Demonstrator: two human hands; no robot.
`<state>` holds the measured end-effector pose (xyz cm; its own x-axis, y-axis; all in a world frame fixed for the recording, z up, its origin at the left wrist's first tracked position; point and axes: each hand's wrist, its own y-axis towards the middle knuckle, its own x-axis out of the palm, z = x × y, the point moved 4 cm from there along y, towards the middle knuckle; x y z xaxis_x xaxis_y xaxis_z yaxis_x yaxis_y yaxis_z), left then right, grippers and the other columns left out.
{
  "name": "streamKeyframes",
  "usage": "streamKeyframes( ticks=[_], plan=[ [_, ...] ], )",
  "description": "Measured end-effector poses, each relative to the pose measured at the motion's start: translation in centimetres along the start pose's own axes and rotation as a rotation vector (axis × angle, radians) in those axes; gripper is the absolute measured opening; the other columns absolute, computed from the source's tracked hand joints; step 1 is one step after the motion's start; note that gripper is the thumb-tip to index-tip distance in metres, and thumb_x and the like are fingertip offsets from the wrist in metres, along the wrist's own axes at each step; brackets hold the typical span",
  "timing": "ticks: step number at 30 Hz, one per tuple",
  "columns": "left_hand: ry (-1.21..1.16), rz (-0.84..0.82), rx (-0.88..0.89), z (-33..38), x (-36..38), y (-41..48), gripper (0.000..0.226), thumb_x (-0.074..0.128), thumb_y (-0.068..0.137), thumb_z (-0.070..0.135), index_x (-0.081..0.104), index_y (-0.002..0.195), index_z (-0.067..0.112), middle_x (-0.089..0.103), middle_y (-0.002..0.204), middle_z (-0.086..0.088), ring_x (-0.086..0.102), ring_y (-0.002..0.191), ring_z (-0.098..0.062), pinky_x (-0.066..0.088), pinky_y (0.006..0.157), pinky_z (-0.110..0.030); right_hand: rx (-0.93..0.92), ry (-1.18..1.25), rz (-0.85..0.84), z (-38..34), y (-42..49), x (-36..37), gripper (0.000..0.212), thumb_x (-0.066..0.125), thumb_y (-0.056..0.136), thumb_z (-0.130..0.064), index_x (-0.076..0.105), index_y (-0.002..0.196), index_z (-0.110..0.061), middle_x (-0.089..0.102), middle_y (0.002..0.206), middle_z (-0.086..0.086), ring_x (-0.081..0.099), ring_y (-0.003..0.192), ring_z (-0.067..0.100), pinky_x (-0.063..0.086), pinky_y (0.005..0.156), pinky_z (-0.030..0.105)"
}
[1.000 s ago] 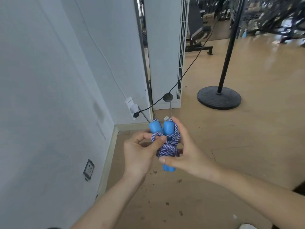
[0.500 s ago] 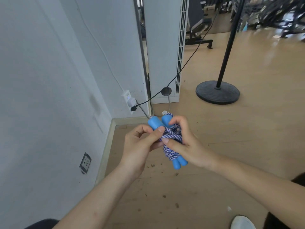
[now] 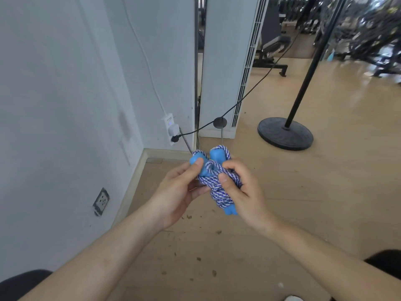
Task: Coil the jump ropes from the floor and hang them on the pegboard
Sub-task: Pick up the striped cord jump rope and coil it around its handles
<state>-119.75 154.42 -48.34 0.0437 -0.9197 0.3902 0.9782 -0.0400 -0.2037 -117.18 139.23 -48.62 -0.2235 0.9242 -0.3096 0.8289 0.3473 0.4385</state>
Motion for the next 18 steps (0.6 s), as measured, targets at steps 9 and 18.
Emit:
streamKeyframes(
  ticks=[9,18],
  plan=[
    [0.075,-0.025,0.074,-0.4,0.5,-0.4,0.032,0.071,0.086,0.006,0.063,0.117,0.007,0.073,0.1,-0.002,0.071,0.088,-0.015,0.061,0.076,-0.03,0.186,0.315,0.237,0.4,0.0,-0.6,0.017,0.045,0.105,-0.018,0.056,0.094,-0.025,0.058,0.079,-0.018,0.051,0.073,0.002,0.044,0.068,0.018],
    [0.19,0.214,0.12,0.0,-0.8,-0.3,0.027,0.085,0.074,0.015,0.073,0.098,0.018,0.075,0.087,-0.002,0.071,0.077,-0.016,0.059,0.072,-0.037,0.269,0.546,0.084,-0.4,0.2,1.1,0.015,0.055,0.094,-0.023,0.068,0.09,-0.026,0.071,0.1,0.006,0.064,0.097,0.019,0.05,0.089,0.041]
  ],
)
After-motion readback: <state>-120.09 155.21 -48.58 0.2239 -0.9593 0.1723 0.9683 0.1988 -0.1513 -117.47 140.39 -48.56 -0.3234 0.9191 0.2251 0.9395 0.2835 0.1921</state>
